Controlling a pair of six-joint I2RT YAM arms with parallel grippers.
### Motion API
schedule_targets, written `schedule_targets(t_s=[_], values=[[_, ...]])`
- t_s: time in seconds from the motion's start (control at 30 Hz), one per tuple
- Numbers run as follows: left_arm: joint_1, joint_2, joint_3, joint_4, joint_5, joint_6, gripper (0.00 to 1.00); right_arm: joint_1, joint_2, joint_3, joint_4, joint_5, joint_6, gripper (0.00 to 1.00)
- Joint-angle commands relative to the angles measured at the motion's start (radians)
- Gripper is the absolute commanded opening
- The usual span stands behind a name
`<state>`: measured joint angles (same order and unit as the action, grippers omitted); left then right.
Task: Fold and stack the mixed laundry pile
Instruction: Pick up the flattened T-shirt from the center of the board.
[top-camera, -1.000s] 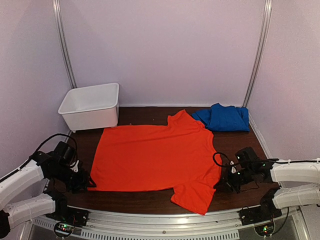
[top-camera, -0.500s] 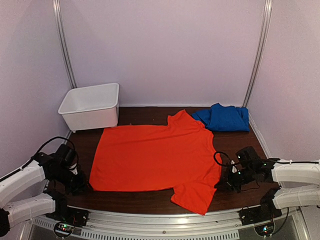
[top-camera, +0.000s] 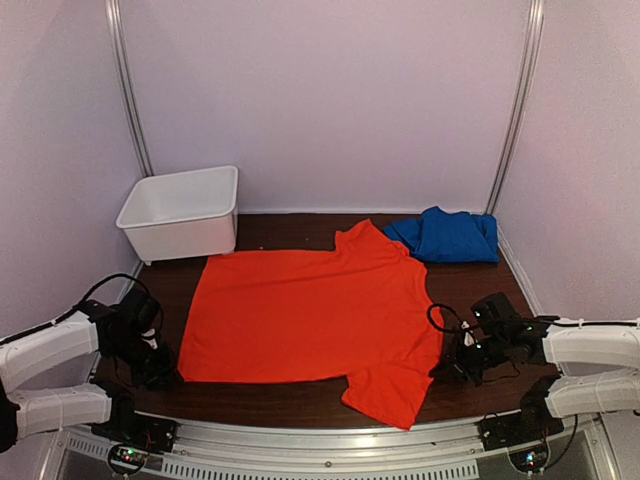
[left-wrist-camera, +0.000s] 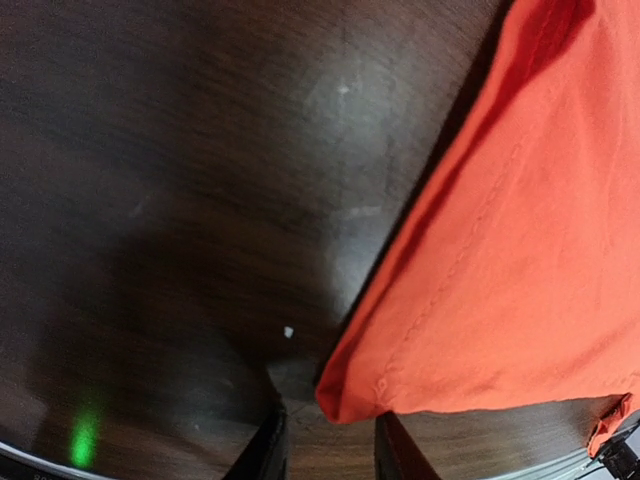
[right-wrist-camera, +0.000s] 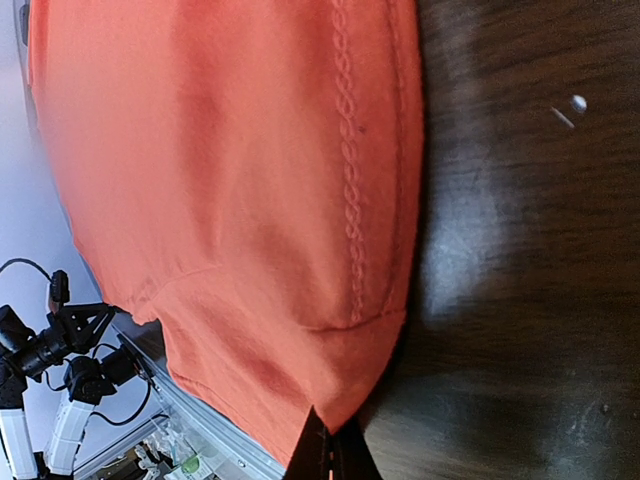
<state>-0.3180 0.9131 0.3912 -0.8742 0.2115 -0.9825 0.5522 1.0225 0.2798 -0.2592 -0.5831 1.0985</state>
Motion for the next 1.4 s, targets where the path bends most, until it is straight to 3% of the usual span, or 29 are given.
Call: schedule_targets(t_s=[0.0,0.3,0.57,1.03,1.37], values=[[0.002,0.052,0.017,0.046,-0.045,0.009,0.3,0.006,0.01,0.025,-0.017,0.029,-0.011,0.0],[0.002,0.112,0.02,0.076,-0.058,0.004,0.25,0.006,0.03,0.031,-0.012,0.029,-0.015,0.0],[0.002,0.124,0.052,0.087,-0.053,0.023,0.0,0.006,0.038,0.078,-0.017,0.037,-0.044,0.0],[0.002,0.025,0.143,-0.07,0.006,0.035,0.0,0.005,-0.109,0.153,-0.171,0.065,-0.039,0.0],[0.031,0.112,0.269,-0.057,0.03,0.053,0.0,-0.036,-0.064,0.264,-0.23,0.087,-0.115,0.0]])
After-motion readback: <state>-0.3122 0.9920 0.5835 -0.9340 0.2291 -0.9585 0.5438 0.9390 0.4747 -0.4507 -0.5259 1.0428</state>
